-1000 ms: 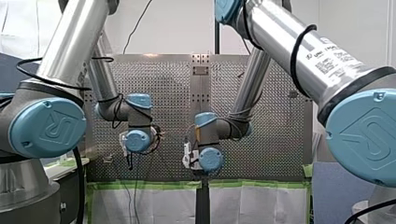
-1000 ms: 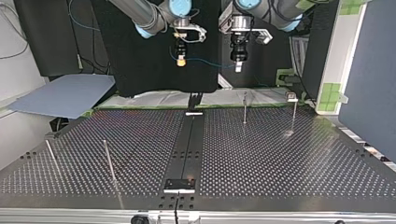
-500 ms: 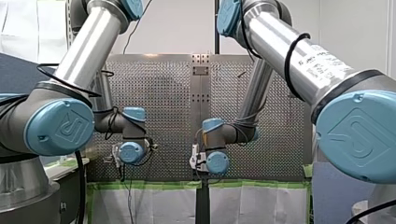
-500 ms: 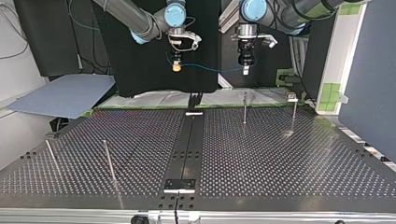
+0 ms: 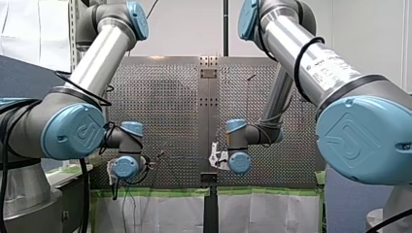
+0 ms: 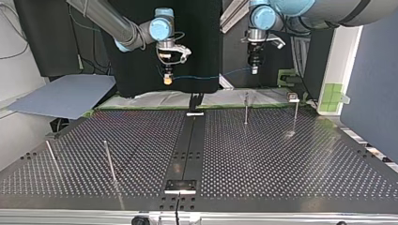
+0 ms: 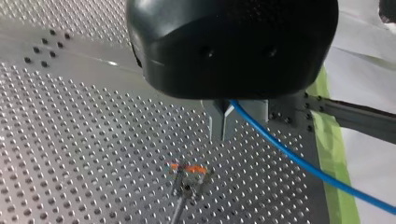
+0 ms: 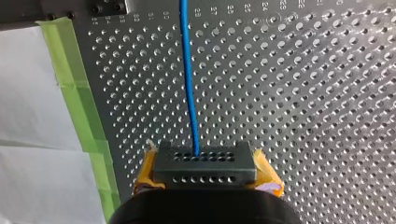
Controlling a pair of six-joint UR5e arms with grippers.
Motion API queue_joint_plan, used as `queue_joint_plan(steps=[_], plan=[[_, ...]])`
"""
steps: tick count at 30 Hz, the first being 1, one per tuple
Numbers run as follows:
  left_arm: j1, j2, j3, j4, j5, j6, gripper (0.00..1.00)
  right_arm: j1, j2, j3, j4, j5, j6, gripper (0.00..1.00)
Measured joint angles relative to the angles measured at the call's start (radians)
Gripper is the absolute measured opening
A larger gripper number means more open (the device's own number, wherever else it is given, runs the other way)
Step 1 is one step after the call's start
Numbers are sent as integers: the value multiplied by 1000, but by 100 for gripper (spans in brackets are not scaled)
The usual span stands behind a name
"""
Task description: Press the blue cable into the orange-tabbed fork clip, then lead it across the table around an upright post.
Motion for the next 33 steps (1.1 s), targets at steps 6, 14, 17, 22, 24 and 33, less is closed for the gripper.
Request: queue_joint_plan(steps=[6,14,17,22,24,33], plan=[[15,-4,5,-19,48,-1,1,-16,20,-31,23,-64,-29,0],[17,-5,57,-70,106,-5,1,-34,32,-60,29,-113,-42,0],[19,-5,86,-92,113,-14,1,-46,36,-72,34,-119,-43,0],[26,-14,137,-108,114,-39,1,-68,50,-89,47,-126,-45,0],[29,-26,155,-113,111,-41,1,-75,58,-95,49,-132,-49,0],[68,-100,200,-98,56,-49,1,-91,94,-116,63,-161,-97,0]])
